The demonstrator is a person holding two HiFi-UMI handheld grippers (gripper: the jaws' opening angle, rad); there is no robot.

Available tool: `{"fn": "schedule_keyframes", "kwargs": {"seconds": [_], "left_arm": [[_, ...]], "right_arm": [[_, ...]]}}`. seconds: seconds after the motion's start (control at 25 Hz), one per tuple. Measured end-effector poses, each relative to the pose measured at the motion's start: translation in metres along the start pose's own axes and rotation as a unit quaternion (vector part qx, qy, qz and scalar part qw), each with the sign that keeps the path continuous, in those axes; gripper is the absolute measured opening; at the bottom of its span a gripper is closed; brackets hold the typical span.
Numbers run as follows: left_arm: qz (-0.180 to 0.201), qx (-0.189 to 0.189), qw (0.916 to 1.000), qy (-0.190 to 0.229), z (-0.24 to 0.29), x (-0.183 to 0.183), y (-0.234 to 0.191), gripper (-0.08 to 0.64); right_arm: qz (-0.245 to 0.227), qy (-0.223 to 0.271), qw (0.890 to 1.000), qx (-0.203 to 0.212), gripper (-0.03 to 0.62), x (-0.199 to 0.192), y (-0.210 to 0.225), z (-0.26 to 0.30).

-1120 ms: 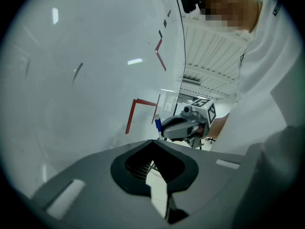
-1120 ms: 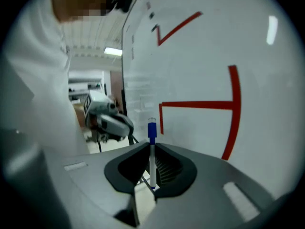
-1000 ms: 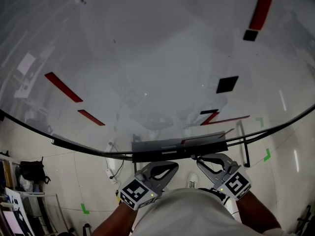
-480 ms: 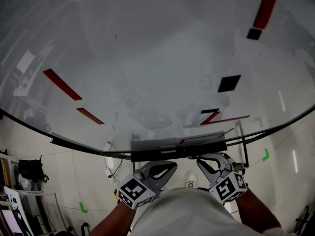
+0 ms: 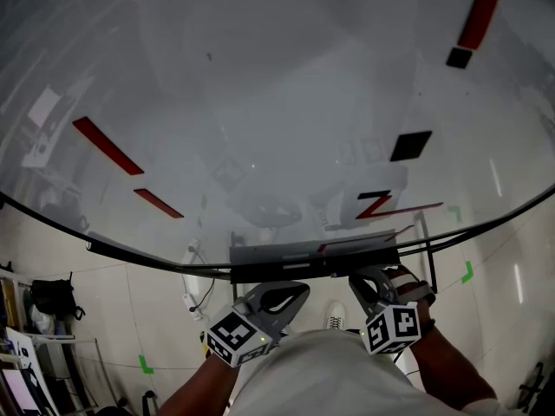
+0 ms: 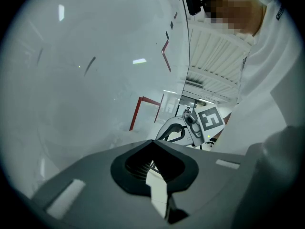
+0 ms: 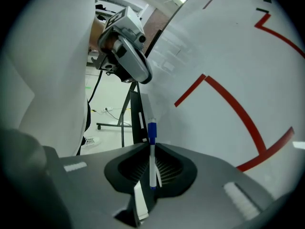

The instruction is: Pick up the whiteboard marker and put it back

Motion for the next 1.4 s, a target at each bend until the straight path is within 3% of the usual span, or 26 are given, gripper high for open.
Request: {"fn": "schedule_keyframes", "kwargs": {"seconds": [0.44,1.4], "left_arm": [[-0.005,0.008,1.0000,0.002,-0.003,-0.001,-0.005,0.017],[-0.011,0.015,0.9998,-0.003,-0.002,-0.005,-0.008,0.017]], "right_arm": [[-0.023,-0.051,0.998,0.035,0.037,-0.027,-0.009,0.028],[-0.048,-0.076,0.993,0.073,0.037,-0.046,-0.027,0.067]]}}
Point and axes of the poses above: the fingertips, and each gripper's own axes: z forward along the fingers, y to its right, x out of its top, the point moved 3 cm from there along -z, backward along the fingers, and after that the axes turned 15 degrees about -z, right-handed, at the moved point
